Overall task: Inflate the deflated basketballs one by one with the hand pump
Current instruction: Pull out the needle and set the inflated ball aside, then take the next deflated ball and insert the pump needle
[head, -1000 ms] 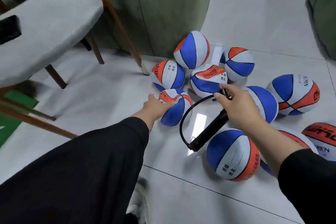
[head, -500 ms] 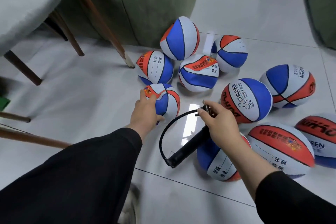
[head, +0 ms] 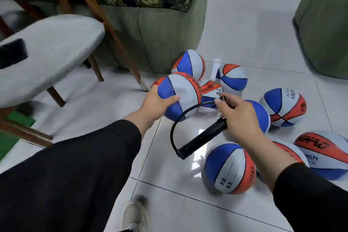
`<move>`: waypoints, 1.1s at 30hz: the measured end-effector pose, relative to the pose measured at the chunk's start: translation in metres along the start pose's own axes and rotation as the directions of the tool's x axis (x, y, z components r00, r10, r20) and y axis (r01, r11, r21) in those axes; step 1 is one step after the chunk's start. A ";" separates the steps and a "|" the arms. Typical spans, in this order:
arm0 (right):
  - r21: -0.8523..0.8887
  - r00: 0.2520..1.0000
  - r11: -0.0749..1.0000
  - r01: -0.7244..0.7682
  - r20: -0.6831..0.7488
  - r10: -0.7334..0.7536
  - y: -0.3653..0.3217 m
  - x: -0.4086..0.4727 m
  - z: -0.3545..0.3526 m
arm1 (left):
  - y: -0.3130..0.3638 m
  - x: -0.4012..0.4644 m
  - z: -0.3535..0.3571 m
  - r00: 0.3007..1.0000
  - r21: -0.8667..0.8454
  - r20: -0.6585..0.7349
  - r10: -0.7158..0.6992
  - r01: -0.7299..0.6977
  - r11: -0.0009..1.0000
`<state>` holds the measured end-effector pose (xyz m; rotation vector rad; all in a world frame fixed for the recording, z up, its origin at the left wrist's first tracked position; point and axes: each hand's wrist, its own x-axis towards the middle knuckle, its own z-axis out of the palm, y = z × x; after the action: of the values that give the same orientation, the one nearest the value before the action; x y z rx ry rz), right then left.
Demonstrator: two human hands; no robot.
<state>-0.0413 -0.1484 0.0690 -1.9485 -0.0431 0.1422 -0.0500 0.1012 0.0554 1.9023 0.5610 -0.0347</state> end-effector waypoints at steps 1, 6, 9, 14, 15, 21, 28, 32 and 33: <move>0.013 0.999 0.999 0.040 0.011 -0.040 -0.016 -0.001 -0.008 | 0.017 -0.009 -0.004 1.000 -0.082 -0.005 -0.010 0.010 0.997; 0.074 0.987 0.985 0.158 0.027 -0.160 -0.096 -0.013 -0.053 | 0.102 -0.056 -0.027 0.990 -0.351 -0.025 -0.140 0.123 0.928; 0.056 0.972 0.972 0.227 0.050 -0.230 -0.134 -0.031 -0.082 | 0.145 -0.092 -0.038 0.982 -0.457 -0.004 -0.190 0.167 0.873; 0.012 0.925 0.930 0.367 0.096 -0.367 -0.160 -0.063 -0.119 | 0.180 -0.139 -0.035 0.963 -0.549 0.116 -0.242 0.265 0.792; 0.010 0.921 0.925 0.381 0.088 -0.380 -0.160 -0.068 -0.125 | 0.182 -0.146 -0.032 0.956 -0.554 0.153 -0.249 0.292 0.780; 0.000 0.892 0.893 0.450 0.037 -0.450 -0.156 -0.084 -0.153 | 0.183 -0.163 -0.016 0.920 -0.503 0.327 -0.215 0.362 0.785; 0.071 0.871 0.870 0.487 0.029 -0.490 -0.159 -0.089 -0.158 | 0.177 -0.153 -0.004 0.920 -0.475 0.359 -0.158 0.326 0.817; 0.090 0.869 0.867 0.491 0.029 -0.495 -0.165 -0.088 -0.152 | 0.172 -0.148 -0.003 0.939 -0.537 0.328 -0.108 0.279 0.796; 0.102 0.868 0.866 0.490 0.034 -0.495 -0.167 -0.087 -0.150 | 0.172 -0.148 -0.003 0.945 -0.554 0.314 -0.093 0.262 0.790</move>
<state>-0.1037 -0.2333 0.2854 -1.7820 -0.5630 -0.1378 -0.1140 0.0003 0.2485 1.1993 0.4899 -0.2183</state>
